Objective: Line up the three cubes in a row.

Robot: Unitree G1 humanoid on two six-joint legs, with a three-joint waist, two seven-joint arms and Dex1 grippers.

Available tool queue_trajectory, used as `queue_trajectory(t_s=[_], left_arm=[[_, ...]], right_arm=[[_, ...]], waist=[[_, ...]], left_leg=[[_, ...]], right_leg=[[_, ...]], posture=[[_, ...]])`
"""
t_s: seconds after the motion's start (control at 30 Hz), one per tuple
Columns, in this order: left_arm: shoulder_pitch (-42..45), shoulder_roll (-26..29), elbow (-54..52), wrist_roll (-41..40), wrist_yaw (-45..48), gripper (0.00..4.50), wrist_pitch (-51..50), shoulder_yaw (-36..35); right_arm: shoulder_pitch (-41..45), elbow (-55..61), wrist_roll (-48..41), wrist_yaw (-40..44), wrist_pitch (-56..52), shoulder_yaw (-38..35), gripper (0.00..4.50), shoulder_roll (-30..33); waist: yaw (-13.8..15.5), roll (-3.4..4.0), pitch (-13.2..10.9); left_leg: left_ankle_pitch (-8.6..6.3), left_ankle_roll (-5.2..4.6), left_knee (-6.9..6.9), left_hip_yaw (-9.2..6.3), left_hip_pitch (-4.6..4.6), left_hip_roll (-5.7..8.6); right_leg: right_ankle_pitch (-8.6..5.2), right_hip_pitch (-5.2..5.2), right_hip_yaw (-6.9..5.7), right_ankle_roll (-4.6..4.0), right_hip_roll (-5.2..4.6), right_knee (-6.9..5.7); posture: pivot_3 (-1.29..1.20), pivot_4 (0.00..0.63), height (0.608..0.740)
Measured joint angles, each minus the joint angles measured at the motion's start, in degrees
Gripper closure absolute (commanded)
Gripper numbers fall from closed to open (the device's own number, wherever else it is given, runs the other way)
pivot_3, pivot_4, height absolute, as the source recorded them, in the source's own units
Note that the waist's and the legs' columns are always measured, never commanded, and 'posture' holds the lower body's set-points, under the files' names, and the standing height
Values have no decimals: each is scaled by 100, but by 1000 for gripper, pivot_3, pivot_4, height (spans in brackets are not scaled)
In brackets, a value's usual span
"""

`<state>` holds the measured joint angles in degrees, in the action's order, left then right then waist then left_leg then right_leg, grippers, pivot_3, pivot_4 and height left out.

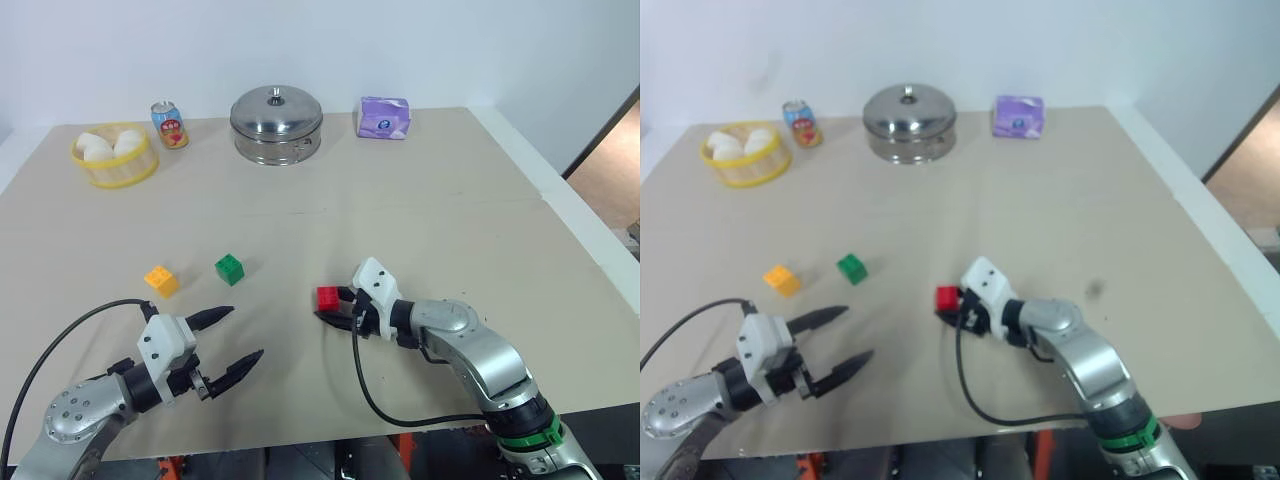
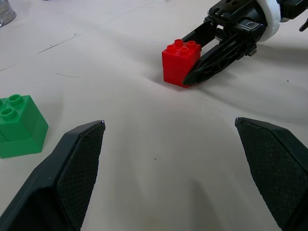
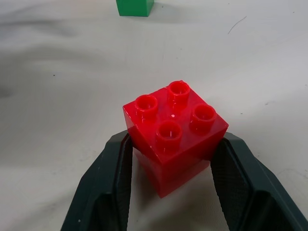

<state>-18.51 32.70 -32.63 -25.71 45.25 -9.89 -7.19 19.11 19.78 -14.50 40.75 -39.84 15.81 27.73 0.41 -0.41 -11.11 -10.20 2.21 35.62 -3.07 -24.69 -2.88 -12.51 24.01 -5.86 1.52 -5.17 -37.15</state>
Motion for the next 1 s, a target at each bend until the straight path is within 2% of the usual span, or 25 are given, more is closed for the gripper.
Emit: queue_trajectory(t_s=[0.13, 0.43, 0.67, 0.8, 1.0], left_arm=[[20, -7, 0, 3, -15, 0, -1, 12], [17, -7, 3, 31, 9, 0, -1, 28], [58, -7, 75, 42, -44, 0, -1, -49], [363, -58, 321, 66, -492, 0, -167, -338], [1042, -166, 521, 204, -1164, 0, -582, -429]], right_arm=[[-2, 5, -13, 75, 17, -2, 22, 57], [-19, 336, -382, 471, 391, -342, 22, 229], [200, 588, -1281, 1119, 539, -1039, 22, 501], [322, 738, -1825, 1456, 455, -1149, 22, 595], [401, 828, -2014, 1772, 664, -1131, 22, 642]], waist=[[0, 0, 0], [1, 0, 0], [1, 0, 0], [2, 0, 0], [4, -1, 1]], left_leg=[[0, 0, 1, 0, 0, 0], [0, 0, 3, 0, 0, -1], [0, 0, 4, 0, 3, -4], [0, -1, 4, -1, 5, -11], [1, -1, 12, 1, 5, -10]], right_leg=[[1, -1, 0, 1, 0, 0], [1, -3, 0, 2, 1, 0], [4, -3, 1, -2, 5, 0], [7, -4, 1, -8, 13, -1], [12, -9, 8, -3, 14, 0]], posture=[[0, 150, 740], [0, 150, 740], [0, 150, 740], [0, 150, 740], [0, 150, 740]])
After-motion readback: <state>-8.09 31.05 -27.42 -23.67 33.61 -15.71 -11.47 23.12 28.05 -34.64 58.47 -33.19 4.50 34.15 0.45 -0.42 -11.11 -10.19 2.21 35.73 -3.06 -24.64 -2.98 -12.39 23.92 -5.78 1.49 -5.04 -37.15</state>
